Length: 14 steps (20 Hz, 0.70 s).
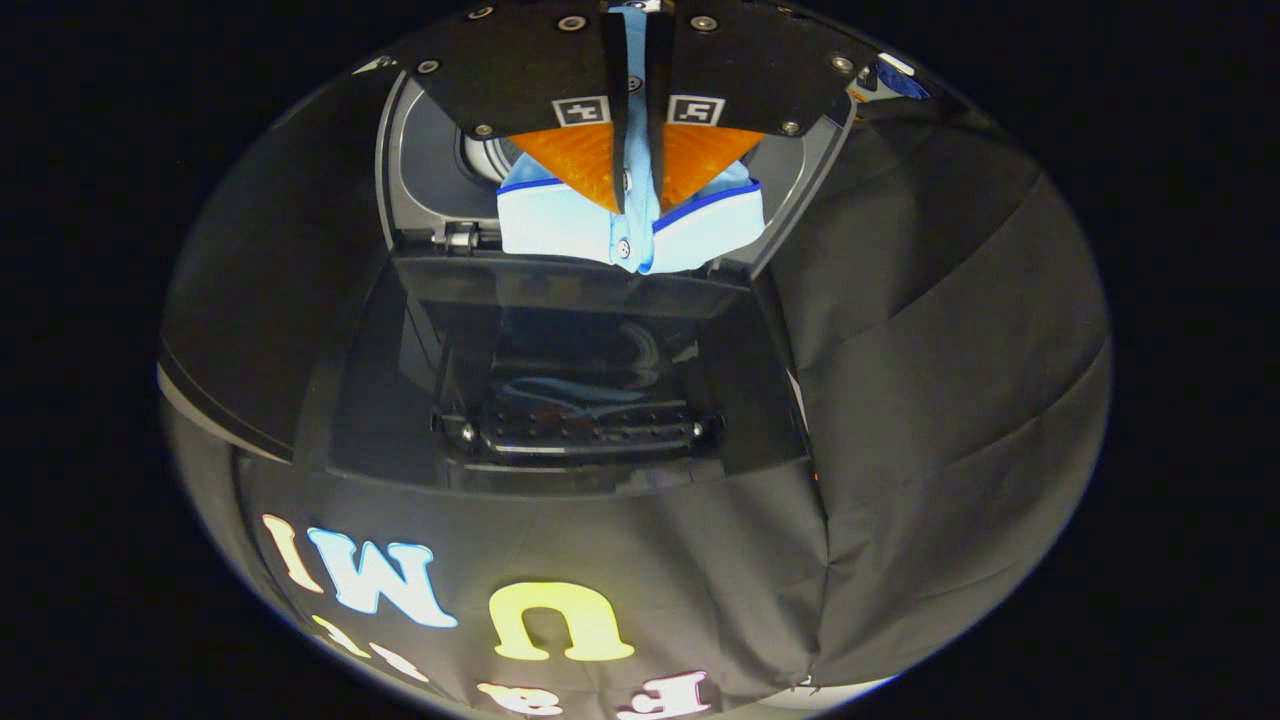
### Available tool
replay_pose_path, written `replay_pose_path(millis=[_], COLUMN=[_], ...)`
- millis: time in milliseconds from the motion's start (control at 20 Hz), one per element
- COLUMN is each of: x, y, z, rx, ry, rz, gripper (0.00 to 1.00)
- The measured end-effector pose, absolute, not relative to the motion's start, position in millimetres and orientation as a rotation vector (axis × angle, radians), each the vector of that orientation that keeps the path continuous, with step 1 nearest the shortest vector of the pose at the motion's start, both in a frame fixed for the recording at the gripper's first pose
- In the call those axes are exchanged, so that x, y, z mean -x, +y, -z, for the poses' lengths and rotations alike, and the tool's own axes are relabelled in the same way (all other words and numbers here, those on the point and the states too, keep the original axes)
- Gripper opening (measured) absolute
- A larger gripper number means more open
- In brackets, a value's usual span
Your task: Put the clothes into the washing machine and then close the washing machine lid.
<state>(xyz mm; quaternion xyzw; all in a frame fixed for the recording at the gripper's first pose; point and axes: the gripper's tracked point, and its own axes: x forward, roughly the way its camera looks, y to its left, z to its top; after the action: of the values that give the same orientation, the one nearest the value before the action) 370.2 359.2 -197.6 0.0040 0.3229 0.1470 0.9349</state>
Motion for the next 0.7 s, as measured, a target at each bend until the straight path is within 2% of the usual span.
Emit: replay_pose_path(millis=[550, 700], x=[-345.6, -337.4], y=[335.1, 335.9], z=[253.6, 254.9], rx=[0.021, 0.016], ry=[0.853, 0.859], rz=[-0.234, -0.245], gripper=[0.15, 0.26])
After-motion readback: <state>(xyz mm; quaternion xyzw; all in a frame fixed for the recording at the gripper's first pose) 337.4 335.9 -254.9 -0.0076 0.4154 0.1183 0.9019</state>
